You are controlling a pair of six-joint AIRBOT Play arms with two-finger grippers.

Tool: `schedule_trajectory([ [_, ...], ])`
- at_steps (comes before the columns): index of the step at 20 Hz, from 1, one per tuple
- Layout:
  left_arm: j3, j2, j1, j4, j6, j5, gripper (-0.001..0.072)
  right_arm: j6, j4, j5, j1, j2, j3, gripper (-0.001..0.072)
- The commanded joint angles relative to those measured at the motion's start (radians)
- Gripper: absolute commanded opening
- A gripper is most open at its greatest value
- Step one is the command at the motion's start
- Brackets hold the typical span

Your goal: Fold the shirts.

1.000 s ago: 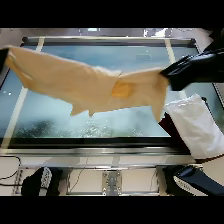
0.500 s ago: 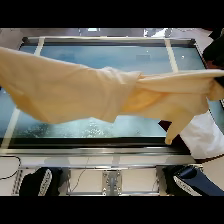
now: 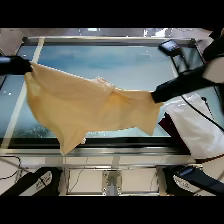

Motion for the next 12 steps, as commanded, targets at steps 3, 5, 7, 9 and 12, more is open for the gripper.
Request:
schedule_trajectory([
  [3, 0.001, -0.403, -0.004, 0.008, -0.002, 0.286, 0.0013, -0.019, 0.080, -0.477, -0.127, -0.359, -0.114, 0.0006],
  [5, 0.001, -0.477, -0.007, -0.023, -0.008, 0.407, 0.0014, -0.012, 0.127, -0.687, -0.143, -0.438, -0.114, 0.0006],
  [7, 0.001, -0.515, -0.006, -0.101, -0.008, 0.474, 0.0013, 0.055, 0.133, -0.898, -0.143, -0.470, -0.114, 0.0008],
  [9, 0.002, -0.518, -0.006, -0.167, -0.008, 0.493, 0.0348, 0.117, 0.135, -1.041, -0.142, -0.467, -0.104, 0.0116],
  [12, 0.002, -0.460, 0.006, -0.213, -0.009, 0.470, 0.0690, 0.136, 0.119, -0.946, -0.160, -0.459, 0.013, 0.0488],
])
